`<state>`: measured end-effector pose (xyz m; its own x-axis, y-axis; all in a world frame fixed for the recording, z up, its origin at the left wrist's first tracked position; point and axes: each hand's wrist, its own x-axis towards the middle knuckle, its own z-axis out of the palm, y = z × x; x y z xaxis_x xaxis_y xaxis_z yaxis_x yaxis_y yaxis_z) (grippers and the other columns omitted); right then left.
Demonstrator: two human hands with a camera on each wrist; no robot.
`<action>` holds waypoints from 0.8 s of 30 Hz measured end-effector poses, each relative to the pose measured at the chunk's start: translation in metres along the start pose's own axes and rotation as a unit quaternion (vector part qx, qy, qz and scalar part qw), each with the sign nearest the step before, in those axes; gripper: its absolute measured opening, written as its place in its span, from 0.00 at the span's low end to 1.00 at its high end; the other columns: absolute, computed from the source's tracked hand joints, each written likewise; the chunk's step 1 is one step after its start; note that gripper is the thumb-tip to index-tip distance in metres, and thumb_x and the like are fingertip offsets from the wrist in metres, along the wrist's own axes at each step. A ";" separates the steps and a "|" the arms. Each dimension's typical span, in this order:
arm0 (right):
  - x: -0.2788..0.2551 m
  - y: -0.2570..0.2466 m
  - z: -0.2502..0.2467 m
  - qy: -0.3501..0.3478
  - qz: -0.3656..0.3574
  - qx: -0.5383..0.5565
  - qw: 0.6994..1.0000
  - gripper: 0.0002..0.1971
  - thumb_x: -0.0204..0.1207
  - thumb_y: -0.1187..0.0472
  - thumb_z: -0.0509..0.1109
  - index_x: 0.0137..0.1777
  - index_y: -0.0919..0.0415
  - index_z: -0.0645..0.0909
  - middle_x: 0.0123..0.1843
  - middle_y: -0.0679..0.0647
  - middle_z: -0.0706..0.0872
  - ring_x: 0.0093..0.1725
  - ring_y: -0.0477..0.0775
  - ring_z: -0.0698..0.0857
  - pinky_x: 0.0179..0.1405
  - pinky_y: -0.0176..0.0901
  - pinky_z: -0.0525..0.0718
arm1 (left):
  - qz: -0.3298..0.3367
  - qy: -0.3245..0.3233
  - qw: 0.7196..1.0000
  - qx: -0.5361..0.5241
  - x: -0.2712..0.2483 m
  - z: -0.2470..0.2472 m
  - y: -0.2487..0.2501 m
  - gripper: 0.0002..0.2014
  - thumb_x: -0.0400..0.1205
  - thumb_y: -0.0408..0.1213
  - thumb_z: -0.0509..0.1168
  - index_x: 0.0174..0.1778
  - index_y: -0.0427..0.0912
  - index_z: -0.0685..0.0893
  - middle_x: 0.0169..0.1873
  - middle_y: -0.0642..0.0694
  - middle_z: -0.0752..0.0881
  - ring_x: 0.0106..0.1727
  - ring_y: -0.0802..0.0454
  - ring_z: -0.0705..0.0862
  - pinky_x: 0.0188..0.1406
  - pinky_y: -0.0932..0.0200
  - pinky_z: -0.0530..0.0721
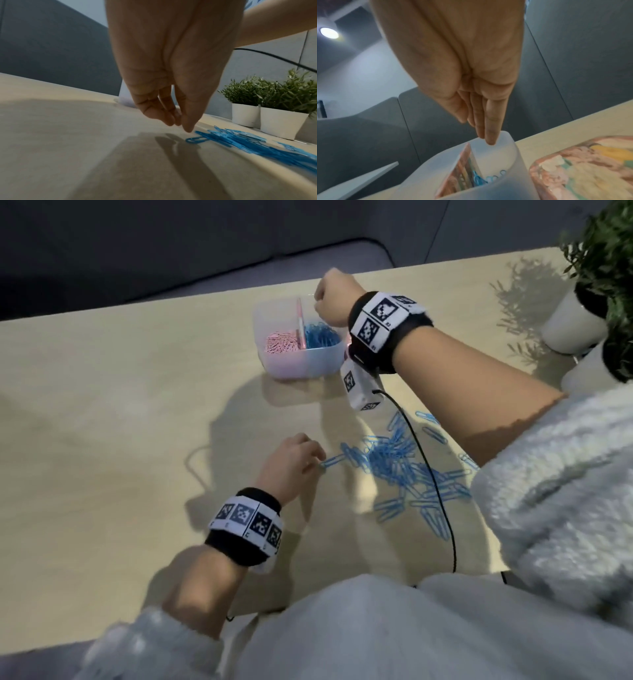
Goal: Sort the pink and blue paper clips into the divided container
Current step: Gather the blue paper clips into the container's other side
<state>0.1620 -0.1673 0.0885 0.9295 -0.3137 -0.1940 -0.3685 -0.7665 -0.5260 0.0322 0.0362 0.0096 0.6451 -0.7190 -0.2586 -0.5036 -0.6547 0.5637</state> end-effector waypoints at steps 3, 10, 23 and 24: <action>-0.019 0.025 -0.012 0.031 -0.003 0.107 0.994 0.12 0.75 0.70 0.59 0.48 0.62 0.84 0.52 0.59 0.83 0.53 0.56 0.82 0.56 0.45 0.81 | -0.014 0.001 1.000 -0.017 -0.001 0.004 0.002 0.08 0.77 0.29 0.65 0.51 0.37 0.84 0.48 0.38 0.80 0.48 0.41 0.82 0.48 0.51 0.79; -0.138 0.170 -0.012 0.094 0.182 0.067 0.977 0.09 0.74 0.65 0.65 0.45 0.66 0.86 0.50 0.69 0.88 0.51 0.61 0.85 0.54 0.50 0.80 | -0.022 0.006 0.999 -0.023 0.006 0.018 0.008 0.15 0.72 0.32 0.70 0.54 0.37 0.80 0.50 0.38 0.81 0.52 0.41 0.84 0.52 0.50 0.80; -0.173 0.165 0.061 0.006 0.034 -0.023 0.999 0.14 0.74 0.67 0.62 0.57 0.63 0.84 0.52 0.68 0.80 0.55 0.68 0.81 0.57 0.54 0.81 | -0.002 0.027 0.999 0.033 0.029 0.036 0.037 0.24 0.74 0.33 0.66 0.68 0.37 0.74 0.64 0.34 0.74 0.63 0.33 0.74 0.67 0.46 0.70; -0.174 0.162 0.063 -0.006 0.025 -0.006 1.000 0.14 0.75 0.66 0.62 0.57 0.62 0.84 0.54 0.67 0.80 0.55 0.67 0.81 0.59 0.53 0.80 | 0.011 0.007 0.998 0.061 0.030 0.036 0.036 0.26 0.74 0.37 0.64 0.70 0.37 0.73 0.69 0.34 0.72 0.66 0.34 0.73 0.70 0.47 0.67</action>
<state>-0.0581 -0.2017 -0.0149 0.9104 -0.3440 -0.2299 -0.4138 -0.7567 -0.5062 0.0122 -0.0177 -0.0062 0.6403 -0.7310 -0.2359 -0.5841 -0.6629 0.4684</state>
